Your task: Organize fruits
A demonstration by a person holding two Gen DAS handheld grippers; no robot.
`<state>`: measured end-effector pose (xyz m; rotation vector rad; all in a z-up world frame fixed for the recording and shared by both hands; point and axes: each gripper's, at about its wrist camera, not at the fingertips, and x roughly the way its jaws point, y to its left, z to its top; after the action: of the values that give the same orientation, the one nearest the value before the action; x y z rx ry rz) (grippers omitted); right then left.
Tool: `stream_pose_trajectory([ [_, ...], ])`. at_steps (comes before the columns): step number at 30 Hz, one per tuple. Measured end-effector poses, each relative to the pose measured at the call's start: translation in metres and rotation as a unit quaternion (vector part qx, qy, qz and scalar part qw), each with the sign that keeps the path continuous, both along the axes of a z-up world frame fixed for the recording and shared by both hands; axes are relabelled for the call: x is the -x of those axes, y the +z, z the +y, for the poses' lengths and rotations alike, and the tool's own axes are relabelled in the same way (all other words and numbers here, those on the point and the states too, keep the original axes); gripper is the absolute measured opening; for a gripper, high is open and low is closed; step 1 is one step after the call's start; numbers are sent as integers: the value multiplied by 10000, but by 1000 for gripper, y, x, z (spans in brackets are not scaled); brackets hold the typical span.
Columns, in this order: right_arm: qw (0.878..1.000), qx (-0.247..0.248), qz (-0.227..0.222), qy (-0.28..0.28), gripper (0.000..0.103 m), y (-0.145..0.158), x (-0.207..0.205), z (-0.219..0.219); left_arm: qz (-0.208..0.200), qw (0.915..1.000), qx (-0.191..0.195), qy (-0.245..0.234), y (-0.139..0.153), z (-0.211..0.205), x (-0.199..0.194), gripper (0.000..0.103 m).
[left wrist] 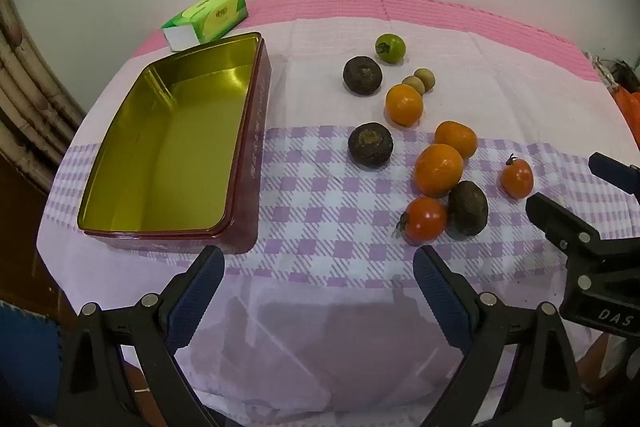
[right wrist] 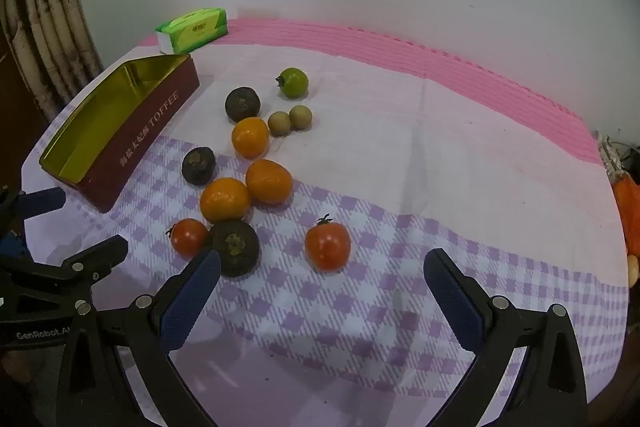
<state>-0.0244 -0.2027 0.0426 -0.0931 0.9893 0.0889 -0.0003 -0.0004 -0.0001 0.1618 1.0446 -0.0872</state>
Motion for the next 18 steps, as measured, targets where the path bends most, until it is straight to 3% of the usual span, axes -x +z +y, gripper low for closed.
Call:
stream_pose_trajectory([
  [18, 9999, -68, 68, -38, 101, 2, 0, 0, 128, 9999, 47, 51, -5, 4, -1, 94],
])
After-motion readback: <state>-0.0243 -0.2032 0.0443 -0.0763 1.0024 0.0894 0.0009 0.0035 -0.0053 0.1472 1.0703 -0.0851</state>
